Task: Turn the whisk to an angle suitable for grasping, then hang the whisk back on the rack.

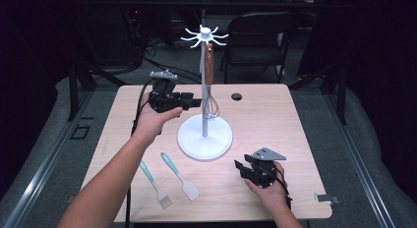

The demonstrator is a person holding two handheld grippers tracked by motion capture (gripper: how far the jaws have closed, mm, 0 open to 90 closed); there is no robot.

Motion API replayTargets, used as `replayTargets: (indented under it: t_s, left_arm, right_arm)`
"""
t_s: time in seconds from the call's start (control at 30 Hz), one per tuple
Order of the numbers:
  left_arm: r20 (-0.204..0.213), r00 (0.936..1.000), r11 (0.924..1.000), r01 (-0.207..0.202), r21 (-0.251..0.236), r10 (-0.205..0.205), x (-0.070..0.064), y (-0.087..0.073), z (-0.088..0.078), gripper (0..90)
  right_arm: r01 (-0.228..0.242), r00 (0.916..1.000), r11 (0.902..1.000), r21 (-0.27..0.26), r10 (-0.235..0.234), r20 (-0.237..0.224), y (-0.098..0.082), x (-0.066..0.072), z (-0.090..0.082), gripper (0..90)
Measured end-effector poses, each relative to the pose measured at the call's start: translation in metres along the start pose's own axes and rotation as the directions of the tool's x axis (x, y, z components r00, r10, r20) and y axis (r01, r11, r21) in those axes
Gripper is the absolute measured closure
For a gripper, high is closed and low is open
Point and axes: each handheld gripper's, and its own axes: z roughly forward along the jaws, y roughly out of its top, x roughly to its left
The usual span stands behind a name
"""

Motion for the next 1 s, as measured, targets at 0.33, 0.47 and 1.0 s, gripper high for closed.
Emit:
replayTargets:
  t_s: [0.33,0.47,1.0]
  left_arm:
    - [-0.107,0.9908,0.9962,-0.079,0.037,0.083,-0.009,-0.059,-0.013,49.4]
    - [-0.144,0.9863,0.9963,-0.075,0.042,0.081,-0.005,-0.101,-0.018,49.1]
    - [-0.244,0.9687,0.9989,0.047,-0.005,-0.047,0.025,-0.185,-0.037,46.1]
  right_arm:
    - [0.073,0.9973,0.9973,0.001,-0.073,0.009,0.001,0.002,0.003,49.4]
    - [0.08,0.9966,0.996,0.04,-0.08,0.016,0.0,0.004,0.006,49.7]
    - [0.077,0.997,0.9967,0.029,-0.077,0.007,0.0,-0.005,0.002,59.1]
